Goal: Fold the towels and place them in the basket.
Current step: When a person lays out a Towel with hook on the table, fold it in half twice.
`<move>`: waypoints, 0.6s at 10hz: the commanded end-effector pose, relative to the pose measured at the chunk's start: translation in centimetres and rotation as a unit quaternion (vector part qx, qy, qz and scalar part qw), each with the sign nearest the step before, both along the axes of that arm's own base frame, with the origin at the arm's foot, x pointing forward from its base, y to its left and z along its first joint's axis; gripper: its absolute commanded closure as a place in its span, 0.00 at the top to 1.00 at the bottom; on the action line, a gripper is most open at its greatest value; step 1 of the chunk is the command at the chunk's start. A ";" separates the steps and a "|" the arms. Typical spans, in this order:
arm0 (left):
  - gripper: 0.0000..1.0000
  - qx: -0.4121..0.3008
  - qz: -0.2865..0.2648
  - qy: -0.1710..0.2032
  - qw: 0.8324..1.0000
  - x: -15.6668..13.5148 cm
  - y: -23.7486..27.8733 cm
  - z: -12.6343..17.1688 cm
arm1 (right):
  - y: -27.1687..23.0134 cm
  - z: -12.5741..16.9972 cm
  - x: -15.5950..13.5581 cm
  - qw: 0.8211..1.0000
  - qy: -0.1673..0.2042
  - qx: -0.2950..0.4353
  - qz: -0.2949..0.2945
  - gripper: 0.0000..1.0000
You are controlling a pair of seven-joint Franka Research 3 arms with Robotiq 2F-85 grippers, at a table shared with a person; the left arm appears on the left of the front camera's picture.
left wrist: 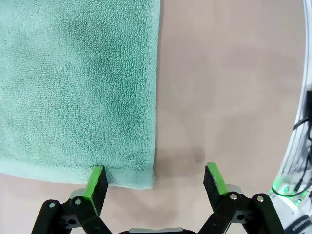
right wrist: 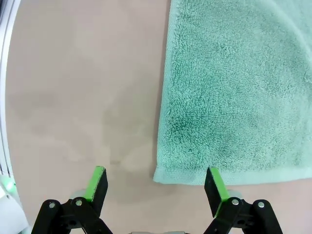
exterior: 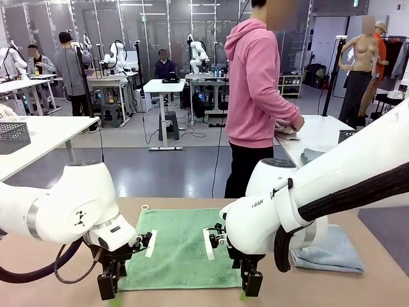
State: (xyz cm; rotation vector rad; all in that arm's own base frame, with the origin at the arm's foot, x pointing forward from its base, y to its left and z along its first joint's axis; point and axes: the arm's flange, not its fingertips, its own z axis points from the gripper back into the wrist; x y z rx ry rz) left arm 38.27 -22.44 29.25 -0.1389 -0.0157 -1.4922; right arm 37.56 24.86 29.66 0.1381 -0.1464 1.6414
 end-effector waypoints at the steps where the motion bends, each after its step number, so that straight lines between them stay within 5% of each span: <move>1: 1.00 -0.020 -0.007 0.000 1.000 0.4 -0.1 -0.6 | 0.2 -0.4 0.7 1.000 0.002 0.000 -0.008 1.00; 6: 1.00 -0.017 -0.006 0.003 1.000 0.3 0.3 -0.5 | 0.5 -0.7 2.3 0.999 0.018 -0.024 -0.038 1.00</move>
